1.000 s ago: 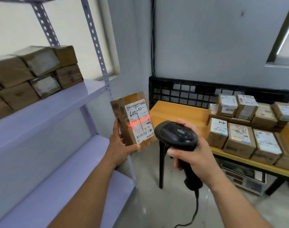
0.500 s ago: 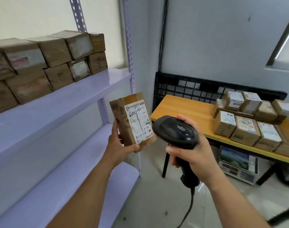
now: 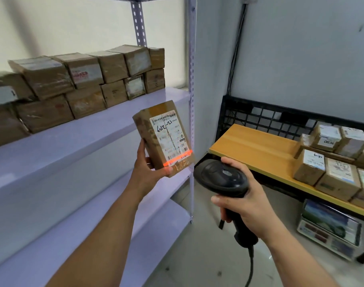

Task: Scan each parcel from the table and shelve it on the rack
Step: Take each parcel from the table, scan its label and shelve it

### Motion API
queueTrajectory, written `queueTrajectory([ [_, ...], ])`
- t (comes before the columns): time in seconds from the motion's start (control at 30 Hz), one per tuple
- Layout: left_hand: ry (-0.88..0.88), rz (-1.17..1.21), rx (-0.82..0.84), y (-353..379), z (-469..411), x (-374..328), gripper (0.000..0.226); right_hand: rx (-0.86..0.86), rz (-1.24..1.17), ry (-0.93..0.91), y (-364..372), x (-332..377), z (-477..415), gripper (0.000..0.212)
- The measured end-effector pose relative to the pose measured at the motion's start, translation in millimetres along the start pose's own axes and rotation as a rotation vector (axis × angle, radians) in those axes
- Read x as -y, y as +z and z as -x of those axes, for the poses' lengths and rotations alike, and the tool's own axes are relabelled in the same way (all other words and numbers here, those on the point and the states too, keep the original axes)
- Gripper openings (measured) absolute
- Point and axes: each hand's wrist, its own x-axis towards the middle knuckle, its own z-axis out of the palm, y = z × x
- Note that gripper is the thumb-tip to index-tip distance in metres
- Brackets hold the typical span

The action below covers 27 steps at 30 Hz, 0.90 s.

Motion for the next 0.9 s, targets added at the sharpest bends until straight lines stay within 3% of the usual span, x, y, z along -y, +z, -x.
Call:
queueTrajectory([
  [0.57, -0.066, -0.046, -0.181, 32.5, 66.0, -27.9, 0.108, 0.168, -0.073, -0.052, -53.8, -1.8, 12.4, 0.081],
  [0.9, -0.103, -0.097, -0.415, -8.0, 132.2, -39.6, 0.105, 0.332, -0.08, -0.166, -36.8, 3.8, 6.5, 0.083],
])
